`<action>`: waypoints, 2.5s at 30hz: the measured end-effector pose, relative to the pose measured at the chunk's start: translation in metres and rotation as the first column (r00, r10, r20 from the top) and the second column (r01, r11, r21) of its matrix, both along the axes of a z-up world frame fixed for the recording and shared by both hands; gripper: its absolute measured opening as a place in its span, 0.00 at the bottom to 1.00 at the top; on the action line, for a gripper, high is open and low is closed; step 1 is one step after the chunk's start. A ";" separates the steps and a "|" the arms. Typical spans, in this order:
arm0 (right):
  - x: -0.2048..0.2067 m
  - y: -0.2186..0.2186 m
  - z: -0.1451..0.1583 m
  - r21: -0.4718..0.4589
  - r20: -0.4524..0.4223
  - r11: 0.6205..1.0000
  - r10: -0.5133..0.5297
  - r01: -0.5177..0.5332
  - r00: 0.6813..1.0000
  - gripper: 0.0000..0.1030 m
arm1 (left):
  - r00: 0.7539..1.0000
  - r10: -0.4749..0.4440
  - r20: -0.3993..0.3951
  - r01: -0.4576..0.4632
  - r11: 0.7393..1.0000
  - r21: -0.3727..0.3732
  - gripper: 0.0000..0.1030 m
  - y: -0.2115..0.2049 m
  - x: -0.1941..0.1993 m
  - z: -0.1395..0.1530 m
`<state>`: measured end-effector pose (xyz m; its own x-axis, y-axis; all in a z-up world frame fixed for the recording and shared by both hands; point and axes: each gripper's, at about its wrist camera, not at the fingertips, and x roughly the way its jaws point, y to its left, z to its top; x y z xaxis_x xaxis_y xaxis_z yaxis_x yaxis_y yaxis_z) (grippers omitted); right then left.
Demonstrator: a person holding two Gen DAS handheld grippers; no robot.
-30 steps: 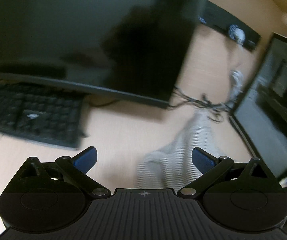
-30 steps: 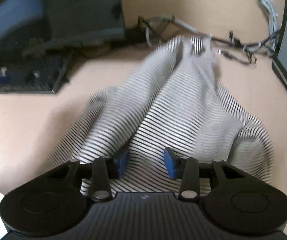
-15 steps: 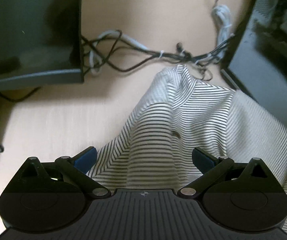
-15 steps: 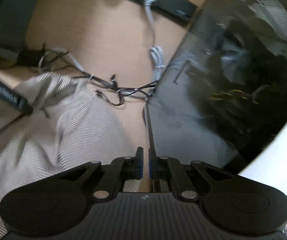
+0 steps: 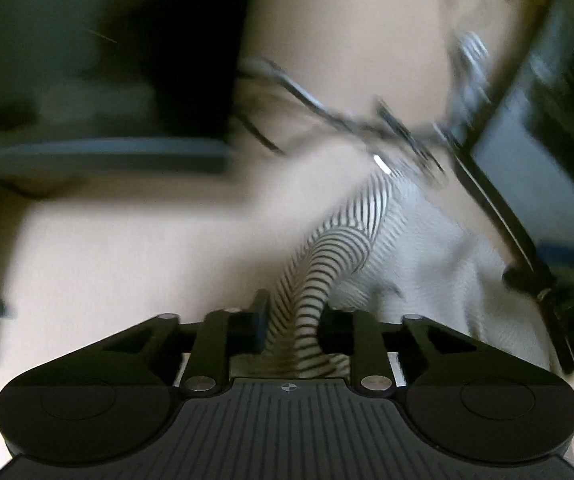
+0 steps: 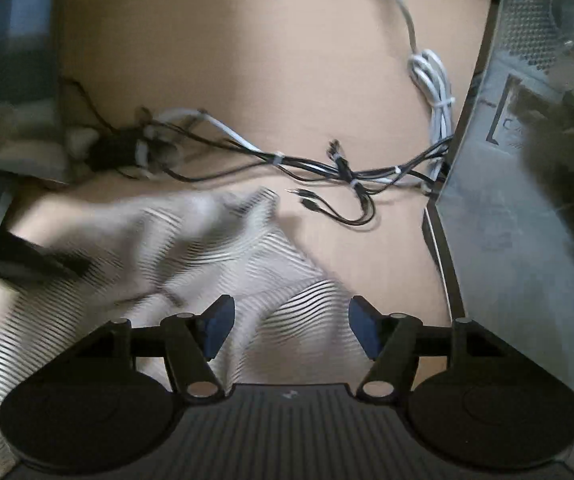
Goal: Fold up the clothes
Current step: 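Close the right gripper on the striped shirt while the left gripper grasps it too, then lift the shirt high with both grippers, letting it hang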
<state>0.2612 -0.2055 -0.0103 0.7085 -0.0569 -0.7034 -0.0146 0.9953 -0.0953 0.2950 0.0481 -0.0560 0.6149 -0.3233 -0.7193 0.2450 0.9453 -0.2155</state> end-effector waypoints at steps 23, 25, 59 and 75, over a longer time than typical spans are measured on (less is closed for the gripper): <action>0.055 0.017 -0.035 0.255 -0.055 0.961 0.123 -0.106 0.991 0.09 | 0.997 0.072 -0.007 -0.072 0.989 -0.128 0.08 0.070 -0.010 -0.007; 0.027 0.013 0.000 0.268 0.046 0.953 0.136 -0.143 0.990 0.09 | 0.993 0.119 0.028 -0.113 0.979 -0.167 0.07 0.086 -0.021 0.003; -0.238 0.068 0.213 -0.366 0.663 0.885 0.464 -0.286 0.587 0.07 | 0.602 -0.469 0.646 0.343 0.883 0.322 0.93 -0.030 -0.165 0.061; -0.277 0.032 0.250 -0.275 0.717 0.914 0.402 -0.300 0.570 0.07 | 0.573 -0.260 0.777 0.287 0.952 0.107 0.10 -0.035 -0.204 0.123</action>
